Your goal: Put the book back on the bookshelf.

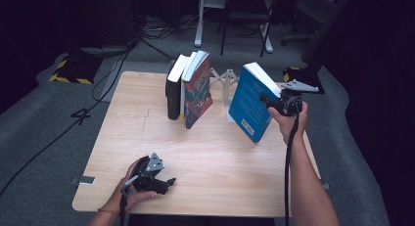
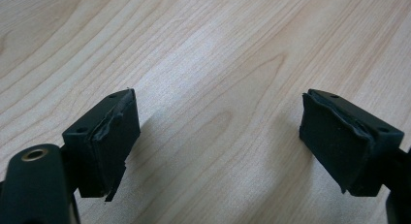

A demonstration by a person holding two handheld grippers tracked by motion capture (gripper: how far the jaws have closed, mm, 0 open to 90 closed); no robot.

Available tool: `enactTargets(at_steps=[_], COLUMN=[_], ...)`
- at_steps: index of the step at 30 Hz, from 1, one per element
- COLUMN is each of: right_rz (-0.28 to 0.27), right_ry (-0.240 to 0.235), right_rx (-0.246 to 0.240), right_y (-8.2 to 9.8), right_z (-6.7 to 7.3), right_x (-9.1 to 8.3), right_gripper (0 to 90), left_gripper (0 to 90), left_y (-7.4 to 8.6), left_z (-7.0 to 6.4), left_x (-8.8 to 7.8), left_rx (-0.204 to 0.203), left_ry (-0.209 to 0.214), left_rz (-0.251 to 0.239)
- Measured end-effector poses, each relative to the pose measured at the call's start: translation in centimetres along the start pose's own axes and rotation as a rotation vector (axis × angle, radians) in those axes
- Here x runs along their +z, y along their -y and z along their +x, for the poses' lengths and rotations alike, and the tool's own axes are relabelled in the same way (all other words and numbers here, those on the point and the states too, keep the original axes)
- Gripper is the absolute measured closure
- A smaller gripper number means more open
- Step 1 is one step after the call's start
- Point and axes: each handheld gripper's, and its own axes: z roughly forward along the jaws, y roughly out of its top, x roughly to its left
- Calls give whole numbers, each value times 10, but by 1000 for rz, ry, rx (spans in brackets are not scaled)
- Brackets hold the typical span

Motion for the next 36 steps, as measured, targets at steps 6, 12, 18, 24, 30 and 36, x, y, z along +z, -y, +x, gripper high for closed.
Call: enactTargets(at_steps=[6,12,18,24,30,36], right_rz=[-7,-3,-11,-30,-42,-54], right_ry=[4,10,17,33,25,23], right_rx=[-1,-19,-19,-9,8,16], right_y=[5,6,8,13,25,40], right_z=[0,0,2,2,-1,-1], right_x=[-2,-4,-5,-5,-5,-4], right_gripper=[595,585,573,503,473,450], left_gripper=[147,147,147,148,148,147], left_y=[0,0,0,0,0,0], left_z=[0,0,0,0,0,0], left_x=[0,0,0,0,0,0], left_rx=[0,-1,-1,-1,-1,-1], left_ry=[0,0,0,0,0,0], left_rz=[0,-1,-2,-2,-2,-2])
